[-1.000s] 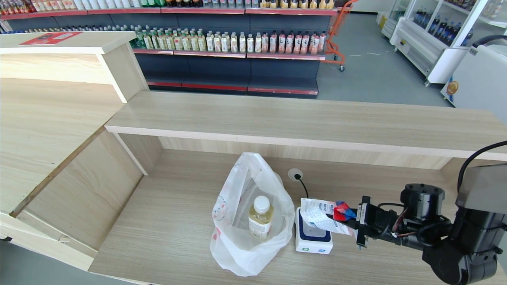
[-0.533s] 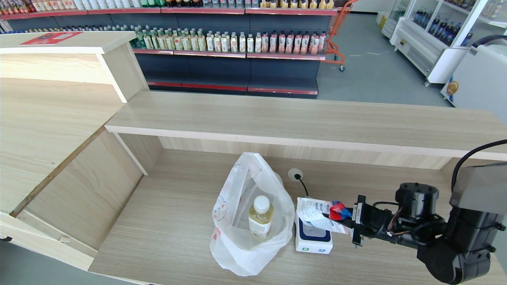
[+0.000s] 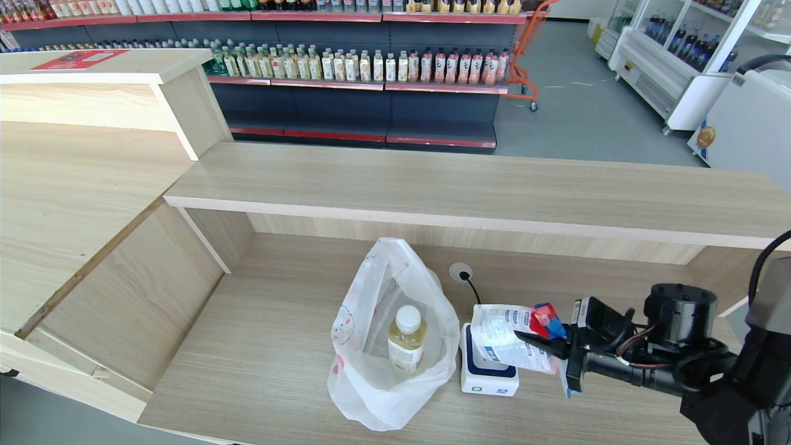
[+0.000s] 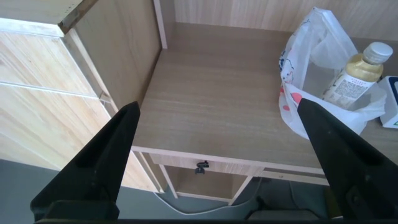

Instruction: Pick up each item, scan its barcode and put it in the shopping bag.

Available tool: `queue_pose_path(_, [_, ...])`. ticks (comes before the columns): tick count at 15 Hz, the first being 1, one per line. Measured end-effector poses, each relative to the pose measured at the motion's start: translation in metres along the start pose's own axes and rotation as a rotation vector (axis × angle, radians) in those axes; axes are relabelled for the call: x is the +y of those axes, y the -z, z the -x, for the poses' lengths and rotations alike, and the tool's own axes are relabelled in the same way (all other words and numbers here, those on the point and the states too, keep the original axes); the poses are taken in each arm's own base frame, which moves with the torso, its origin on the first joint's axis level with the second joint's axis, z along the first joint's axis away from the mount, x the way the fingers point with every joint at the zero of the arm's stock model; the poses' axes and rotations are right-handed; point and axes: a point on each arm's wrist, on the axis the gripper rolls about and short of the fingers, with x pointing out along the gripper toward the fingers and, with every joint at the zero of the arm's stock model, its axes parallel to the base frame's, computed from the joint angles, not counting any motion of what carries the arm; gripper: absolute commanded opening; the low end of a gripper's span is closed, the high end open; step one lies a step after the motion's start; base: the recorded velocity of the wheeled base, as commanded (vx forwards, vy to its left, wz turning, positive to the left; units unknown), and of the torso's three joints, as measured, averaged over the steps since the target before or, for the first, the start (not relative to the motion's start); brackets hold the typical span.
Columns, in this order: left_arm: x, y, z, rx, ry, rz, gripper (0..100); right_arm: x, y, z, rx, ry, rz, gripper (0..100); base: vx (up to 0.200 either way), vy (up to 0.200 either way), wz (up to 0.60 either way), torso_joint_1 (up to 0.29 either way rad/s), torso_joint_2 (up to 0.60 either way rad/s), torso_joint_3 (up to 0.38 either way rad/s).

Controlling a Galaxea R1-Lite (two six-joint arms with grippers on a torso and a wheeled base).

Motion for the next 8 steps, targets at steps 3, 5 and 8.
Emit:
queue_pose_path(3, [0.000, 0.000, 0.000, 0.000, 0.000, 0.000, 100, -0.008, -0.022, 0.031, 0.036, 0.162, -0.303, 0, 0.000, 0.000, 0.00, 0.000, 0.00, 0.000])
queue_pose_path(5, [0.000, 0.000, 0.000, 0.000, 0.000, 0.000, 100, -0.001, -0.022, 0.047, 0.165, 0.185, -0.488, 0, 0.000, 0.000, 0.00, 0.000, 0.00, 0.000])
queue_pose_path(8, [0.000, 0.000, 0.000, 0.000, 0.000, 0.000, 100, -0.008, -0.036, 0.047, 0.179, 0.191, -0.525, 0, 0.000, 0.000, 0.00, 0.000, 0.00, 0.000])
